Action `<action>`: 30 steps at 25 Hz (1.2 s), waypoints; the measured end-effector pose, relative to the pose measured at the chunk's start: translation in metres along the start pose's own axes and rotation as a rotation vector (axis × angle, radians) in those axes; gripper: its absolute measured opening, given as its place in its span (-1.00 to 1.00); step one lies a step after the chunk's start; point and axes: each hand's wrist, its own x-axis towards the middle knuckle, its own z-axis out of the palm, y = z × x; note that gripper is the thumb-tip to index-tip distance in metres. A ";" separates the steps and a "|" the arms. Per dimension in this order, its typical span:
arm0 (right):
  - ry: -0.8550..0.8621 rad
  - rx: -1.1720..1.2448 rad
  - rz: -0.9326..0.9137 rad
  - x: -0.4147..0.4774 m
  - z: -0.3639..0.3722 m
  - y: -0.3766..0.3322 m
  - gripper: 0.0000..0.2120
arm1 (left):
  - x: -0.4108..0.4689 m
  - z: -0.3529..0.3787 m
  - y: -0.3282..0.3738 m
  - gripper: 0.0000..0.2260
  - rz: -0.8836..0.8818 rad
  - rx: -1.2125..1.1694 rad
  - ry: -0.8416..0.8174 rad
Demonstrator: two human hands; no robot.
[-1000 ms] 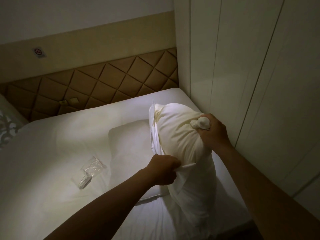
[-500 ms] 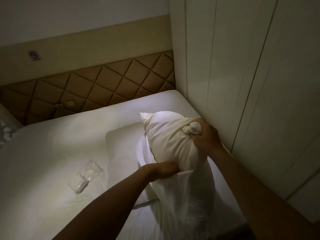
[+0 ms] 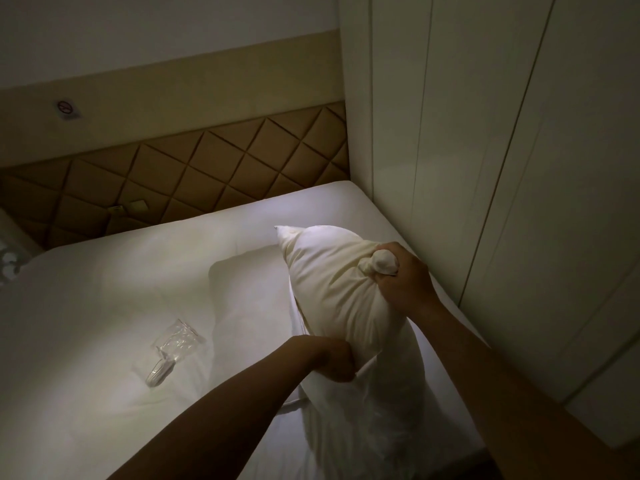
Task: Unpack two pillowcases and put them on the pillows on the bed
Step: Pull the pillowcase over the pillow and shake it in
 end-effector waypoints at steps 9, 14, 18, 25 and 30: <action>-0.011 0.000 -0.008 -0.004 -0.001 0.000 -0.82 | -0.009 0.006 0.000 -0.63 0.089 -0.008 -0.030; 0.002 -0.001 0.012 -0.006 -0.003 -0.001 -0.83 | -0.010 0.005 -0.001 -0.71 0.132 0.015 0.069; 0.014 -0.037 0.008 -0.003 -0.008 0.003 -0.80 | -0.024 -0.010 -0.004 -0.74 0.204 0.080 0.280; -0.085 -0.480 -0.150 -0.011 -0.014 -0.004 -0.51 | -0.048 -0.038 0.001 -0.67 0.321 0.323 0.665; -0.463 -0.610 -0.109 -0.031 0.003 -0.018 -0.59 | -0.061 -0.048 0.009 -0.84 0.410 0.104 0.642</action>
